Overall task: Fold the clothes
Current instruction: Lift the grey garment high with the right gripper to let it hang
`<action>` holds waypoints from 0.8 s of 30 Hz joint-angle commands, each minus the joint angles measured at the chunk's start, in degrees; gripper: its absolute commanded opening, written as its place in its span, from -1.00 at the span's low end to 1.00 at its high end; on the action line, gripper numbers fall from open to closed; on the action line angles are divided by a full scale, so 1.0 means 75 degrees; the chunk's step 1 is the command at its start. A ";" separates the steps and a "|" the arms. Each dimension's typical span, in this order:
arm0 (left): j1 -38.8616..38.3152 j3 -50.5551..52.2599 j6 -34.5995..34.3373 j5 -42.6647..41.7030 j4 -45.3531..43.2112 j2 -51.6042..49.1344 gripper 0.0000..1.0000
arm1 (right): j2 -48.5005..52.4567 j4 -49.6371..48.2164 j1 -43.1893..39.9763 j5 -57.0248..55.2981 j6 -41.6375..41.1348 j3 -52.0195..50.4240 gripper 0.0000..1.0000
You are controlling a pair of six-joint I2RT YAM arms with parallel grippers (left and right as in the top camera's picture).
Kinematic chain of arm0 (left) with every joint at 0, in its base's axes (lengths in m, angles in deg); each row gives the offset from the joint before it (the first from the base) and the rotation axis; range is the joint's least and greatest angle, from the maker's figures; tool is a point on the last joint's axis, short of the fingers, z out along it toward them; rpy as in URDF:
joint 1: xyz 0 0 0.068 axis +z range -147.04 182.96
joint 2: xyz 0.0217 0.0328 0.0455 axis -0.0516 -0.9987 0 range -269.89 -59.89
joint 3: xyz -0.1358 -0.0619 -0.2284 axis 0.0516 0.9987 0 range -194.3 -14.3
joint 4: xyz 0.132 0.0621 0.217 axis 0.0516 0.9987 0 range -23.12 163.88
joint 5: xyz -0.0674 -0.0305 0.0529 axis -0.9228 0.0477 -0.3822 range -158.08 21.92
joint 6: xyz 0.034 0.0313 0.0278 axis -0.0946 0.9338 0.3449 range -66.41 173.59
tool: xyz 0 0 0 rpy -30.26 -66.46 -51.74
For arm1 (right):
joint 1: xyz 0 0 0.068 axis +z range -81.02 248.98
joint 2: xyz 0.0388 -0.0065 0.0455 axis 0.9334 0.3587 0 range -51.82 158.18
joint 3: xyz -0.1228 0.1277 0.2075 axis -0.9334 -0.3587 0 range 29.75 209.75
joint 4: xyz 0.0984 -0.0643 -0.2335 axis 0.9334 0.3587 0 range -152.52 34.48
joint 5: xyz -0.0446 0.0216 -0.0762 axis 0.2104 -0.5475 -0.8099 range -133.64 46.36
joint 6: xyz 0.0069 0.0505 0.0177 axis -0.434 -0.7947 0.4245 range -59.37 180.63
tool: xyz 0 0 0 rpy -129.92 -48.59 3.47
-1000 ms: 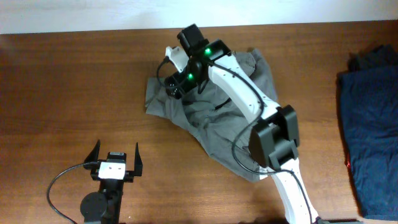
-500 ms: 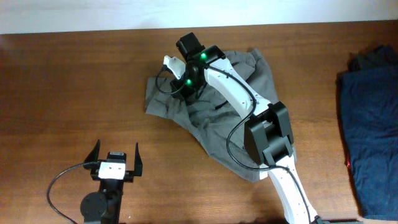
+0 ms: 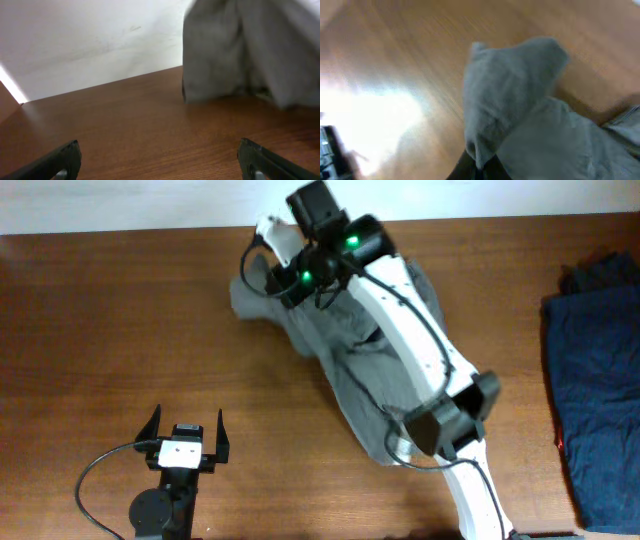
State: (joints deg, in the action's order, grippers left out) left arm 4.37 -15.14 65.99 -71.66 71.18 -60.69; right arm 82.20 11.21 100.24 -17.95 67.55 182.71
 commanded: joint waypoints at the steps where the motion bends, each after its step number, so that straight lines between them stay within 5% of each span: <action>1: -0.0032 0.0041 -0.0044 0.0055 0.0015 0.0052 0.99 | -0.0539 0.0347 0.0259 -0.0035 -0.0061 0.0729 -0.92; 8: -0.0032 0.0041 -0.0044 0.0055 0.0015 0.0052 0.99 | -0.1396 0.1291 0.0385 -0.0731 -0.0038 0.2014 -0.92; 24: -0.0032 0.0041 -0.0044 0.0055 0.0015 0.0052 0.99 | -0.2057 0.1612 -0.0047 -0.2113 -0.0050 0.2052 -0.92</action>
State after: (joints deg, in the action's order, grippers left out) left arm 4.37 -15.14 65.99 -71.66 71.20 -60.69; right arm 69.50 24.30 102.15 -30.56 67.29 197.42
